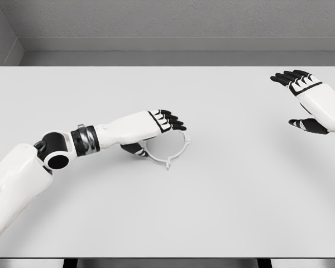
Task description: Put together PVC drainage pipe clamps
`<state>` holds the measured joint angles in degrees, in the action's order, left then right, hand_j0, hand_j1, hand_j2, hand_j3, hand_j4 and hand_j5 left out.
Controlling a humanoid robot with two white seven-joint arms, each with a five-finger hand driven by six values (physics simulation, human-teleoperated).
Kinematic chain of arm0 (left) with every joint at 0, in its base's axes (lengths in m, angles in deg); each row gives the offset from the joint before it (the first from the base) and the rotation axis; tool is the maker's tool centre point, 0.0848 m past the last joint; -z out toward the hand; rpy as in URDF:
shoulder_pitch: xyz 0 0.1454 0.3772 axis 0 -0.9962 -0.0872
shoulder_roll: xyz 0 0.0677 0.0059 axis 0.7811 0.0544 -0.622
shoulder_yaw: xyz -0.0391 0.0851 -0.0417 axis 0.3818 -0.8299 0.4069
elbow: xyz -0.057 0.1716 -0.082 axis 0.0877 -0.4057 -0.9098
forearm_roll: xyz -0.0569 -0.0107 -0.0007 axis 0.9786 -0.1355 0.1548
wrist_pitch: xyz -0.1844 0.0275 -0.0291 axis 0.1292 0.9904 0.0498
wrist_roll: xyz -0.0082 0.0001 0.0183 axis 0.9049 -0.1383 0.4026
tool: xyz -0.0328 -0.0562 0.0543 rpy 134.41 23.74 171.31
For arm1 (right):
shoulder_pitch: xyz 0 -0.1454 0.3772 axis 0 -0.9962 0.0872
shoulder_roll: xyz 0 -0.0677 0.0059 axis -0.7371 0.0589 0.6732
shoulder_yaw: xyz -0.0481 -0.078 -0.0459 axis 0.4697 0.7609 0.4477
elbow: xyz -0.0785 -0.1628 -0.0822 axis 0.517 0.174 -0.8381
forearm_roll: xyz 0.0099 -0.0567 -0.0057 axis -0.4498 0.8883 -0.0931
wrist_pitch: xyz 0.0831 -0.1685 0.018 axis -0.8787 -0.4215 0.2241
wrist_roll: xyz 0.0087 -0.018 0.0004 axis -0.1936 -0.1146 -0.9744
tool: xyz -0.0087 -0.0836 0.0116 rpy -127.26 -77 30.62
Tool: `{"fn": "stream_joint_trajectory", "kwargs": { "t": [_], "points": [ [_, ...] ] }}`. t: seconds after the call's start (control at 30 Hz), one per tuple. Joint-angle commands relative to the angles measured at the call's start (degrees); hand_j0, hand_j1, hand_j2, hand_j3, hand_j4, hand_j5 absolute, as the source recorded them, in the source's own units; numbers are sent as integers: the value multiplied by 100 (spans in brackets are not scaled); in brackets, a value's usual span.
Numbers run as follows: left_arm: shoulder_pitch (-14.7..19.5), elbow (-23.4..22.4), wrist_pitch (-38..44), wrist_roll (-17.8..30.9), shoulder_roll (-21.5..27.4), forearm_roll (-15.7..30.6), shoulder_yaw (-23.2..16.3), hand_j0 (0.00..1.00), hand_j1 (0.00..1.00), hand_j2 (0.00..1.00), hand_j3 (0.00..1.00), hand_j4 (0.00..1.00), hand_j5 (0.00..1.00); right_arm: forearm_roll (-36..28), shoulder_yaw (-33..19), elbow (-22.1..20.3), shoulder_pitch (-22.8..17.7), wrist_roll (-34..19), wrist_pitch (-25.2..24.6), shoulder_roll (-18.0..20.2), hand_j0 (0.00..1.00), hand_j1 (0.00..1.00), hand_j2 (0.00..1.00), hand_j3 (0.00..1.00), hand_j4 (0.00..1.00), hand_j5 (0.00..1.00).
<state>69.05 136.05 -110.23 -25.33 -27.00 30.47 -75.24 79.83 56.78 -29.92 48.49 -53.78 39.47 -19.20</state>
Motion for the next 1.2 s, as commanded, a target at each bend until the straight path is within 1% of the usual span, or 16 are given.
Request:
{"fn": "stream_joint_trajectory", "kwargs": {
  "t": [0.0, 0.3, 1.17],
  "points": [
    [0, -42, 8, 0, -8, 39, 4, 100, 100, 100, 100, 100, 100, -35, -2, -2, -9, 2, -11, 4, 100, 100, 100, 100, 100, 100],
    [44, -139, 8, -9, -52, 39, 4, 100, 100, 100, 100, 100, 100, -35, -2, 6, 0, 2, -11, 4, 100, 100, 100, 100, 100, 100],
    [44, -130, 8, -9, -43, 65, 13, 100, 100, 100, 100, 100, 100, -44, -2, -2, -9, 2, -11, 4, 100, 100, 100, 100, 100, 100]
  ]
}}
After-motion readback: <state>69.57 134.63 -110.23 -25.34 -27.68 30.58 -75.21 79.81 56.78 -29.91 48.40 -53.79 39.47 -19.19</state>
